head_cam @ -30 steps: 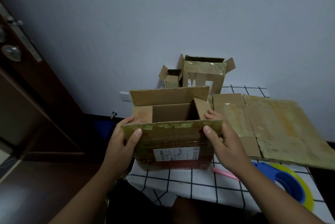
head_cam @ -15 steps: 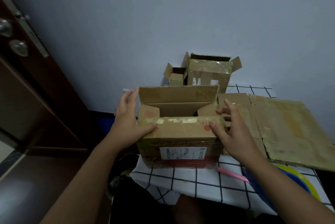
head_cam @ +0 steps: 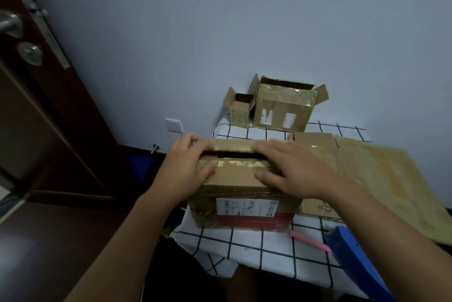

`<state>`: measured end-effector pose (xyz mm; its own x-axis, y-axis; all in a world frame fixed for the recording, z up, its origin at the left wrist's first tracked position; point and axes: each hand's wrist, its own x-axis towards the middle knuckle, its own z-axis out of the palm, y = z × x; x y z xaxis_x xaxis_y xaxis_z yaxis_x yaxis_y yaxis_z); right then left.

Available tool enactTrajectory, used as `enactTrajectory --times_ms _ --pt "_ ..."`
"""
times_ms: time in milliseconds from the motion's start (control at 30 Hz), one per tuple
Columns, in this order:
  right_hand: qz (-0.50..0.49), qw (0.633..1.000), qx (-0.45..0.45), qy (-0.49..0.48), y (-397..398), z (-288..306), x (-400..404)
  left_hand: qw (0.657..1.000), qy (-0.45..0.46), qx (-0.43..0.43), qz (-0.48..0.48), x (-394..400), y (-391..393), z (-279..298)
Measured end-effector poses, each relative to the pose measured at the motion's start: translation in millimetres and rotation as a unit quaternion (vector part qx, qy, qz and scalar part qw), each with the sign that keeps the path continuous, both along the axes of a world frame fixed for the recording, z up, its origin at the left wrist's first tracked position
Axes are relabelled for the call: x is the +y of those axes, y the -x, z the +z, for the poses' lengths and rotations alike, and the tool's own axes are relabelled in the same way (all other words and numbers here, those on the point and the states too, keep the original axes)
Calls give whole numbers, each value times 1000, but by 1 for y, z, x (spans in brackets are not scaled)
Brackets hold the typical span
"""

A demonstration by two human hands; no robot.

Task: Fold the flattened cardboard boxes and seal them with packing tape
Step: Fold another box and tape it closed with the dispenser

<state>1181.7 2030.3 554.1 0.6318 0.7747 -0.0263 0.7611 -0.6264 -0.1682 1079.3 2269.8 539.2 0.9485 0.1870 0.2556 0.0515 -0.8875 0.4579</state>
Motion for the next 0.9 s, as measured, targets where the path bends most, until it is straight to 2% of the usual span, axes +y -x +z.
enactTrajectory --times_ms 67,167,267,333,467,600,767,900 --pt "13 1000 14 17 2 -11 1 999 -48 8 -11 -5 2 -2" --pt "3 1000 9 11 4 -19 -3 993 -68 91 -41 -15 6 -5" --pt "13 998 9 54 7 -17 -3 978 -144 135 -71 -14 6 -12" --pt "21 996 -3 84 7 -15 -2 975 -162 136 -74 -12 4 -16" --pt "5 996 -28 82 4 -9 -1 973 -176 122 -87 -10 -1 -14" --pt "4 995 -39 94 7 -18 0 960 -233 128 -84 -12 -2 -15" --pt "-9 995 -45 83 8 -27 0 976 -180 111 -52 -34 0 -15" --pt "-2 996 -37 85 6 -21 1 975 -192 106 -44 -37 2 -20"
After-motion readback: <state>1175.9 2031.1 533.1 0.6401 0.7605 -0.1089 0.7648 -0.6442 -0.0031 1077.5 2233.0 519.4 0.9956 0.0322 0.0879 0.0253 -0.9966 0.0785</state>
